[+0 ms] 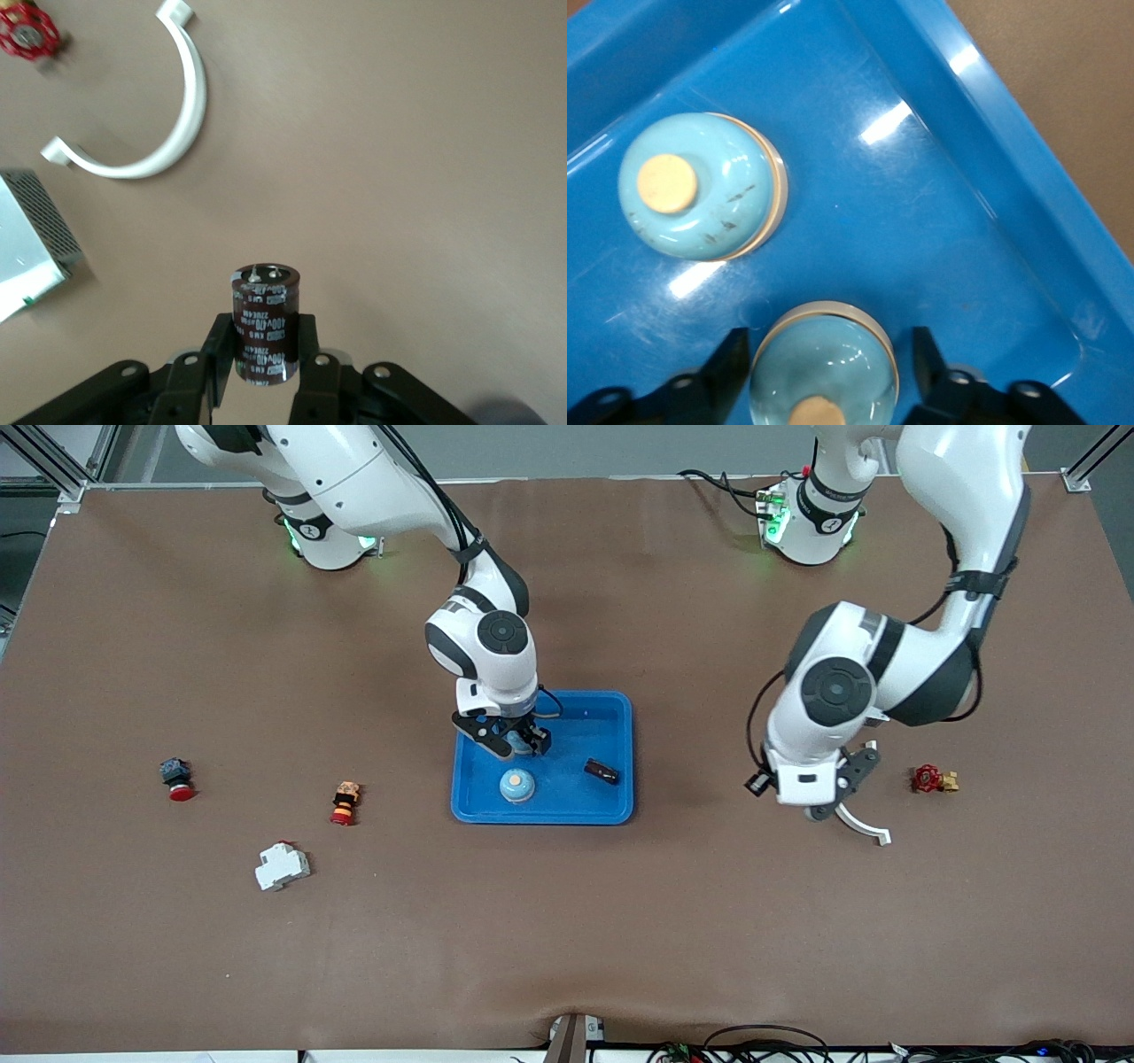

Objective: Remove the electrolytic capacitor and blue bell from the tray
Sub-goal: 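Lift the capacitor with the left gripper while the right gripper grasps a bell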

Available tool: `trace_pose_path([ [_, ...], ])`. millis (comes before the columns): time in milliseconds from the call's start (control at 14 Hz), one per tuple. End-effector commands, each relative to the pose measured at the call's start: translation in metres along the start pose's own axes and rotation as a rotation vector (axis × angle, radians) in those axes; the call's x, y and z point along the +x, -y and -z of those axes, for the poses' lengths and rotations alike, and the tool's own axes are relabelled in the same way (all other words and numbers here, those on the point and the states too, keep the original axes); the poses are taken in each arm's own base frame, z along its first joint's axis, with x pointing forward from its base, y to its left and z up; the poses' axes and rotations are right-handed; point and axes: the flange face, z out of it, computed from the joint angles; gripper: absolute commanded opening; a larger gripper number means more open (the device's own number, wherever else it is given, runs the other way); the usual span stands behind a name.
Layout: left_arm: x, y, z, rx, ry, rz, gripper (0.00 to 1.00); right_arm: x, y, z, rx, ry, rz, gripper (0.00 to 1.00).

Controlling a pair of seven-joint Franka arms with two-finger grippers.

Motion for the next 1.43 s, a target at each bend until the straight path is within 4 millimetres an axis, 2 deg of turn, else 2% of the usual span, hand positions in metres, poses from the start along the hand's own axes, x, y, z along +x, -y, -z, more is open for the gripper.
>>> trace_pose_path([
  [0, 0.028, 0.025, -0.007, 0.026, 0.015, -0.014, 0.0, 0.001, 0.009, 0.003, 0.013, -0.018, -0.024, 0.2],
  [71, 0.04, 0.035, -0.015, 0.038, 0.027, -0.03, 0.0, 0.002, 0.01, 0.005, 0.015, -0.018, -0.041, 0.0],
  [214, 0.062, 0.053, -0.031, 0.06, 0.04, -0.047, 0.0, 0.001, 0.011, 0.007, 0.017, -0.02, -0.053, 0.0],
  [429, 0.072, 0.058, -0.06, 0.083, 0.075, -0.042, 0.0, 0.013, 0.015, 0.019, 0.025, -0.028, -0.047, 0.0],
  [643, 0.074, 0.063, -0.093, 0.089, 0.039, -0.069, 0.0, 0.035, 0.017, 0.055, -0.06, -0.042, 0.017, 0.0],
  [786, 0.081, 0.068, -0.109, 0.069, 0.035, -0.065, 0.0, 0.049, 0.017, 0.088, -0.095, -0.049, 0.073, 0.0],
  [857, 0.08, 0.065, -0.119, 0.061, 0.041, -0.066, 0.0, 0.063, 0.011, 0.102, -0.115, -0.046, 0.095, 0.0],
  [1000, 0.079, 0.056, -0.12, 0.021, 0.027, -0.06, 0.0, 0.09, -0.003, 0.138, -0.131, -0.022, 0.157, 0.0],
  [1214, 0.079, 0.043, -0.132, -0.017, 0.026, -0.067, 0.0, 0.136, -0.034, 0.178, -0.171, -0.007, 0.241, 0.0],
  [1286, 0.08, 0.041, -0.135, -0.022, 0.028, -0.067, 0.08, 0.152, -0.048, 0.185, -0.183, 0.001, 0.272, 0.0],
  [1357, 0.08, 0.042, -0.14, -0.017, 0.033, -0.066, 0.41, 0.174, -0.065, 0.193, -0.179, 0.004, 0.299, 0.0],
])
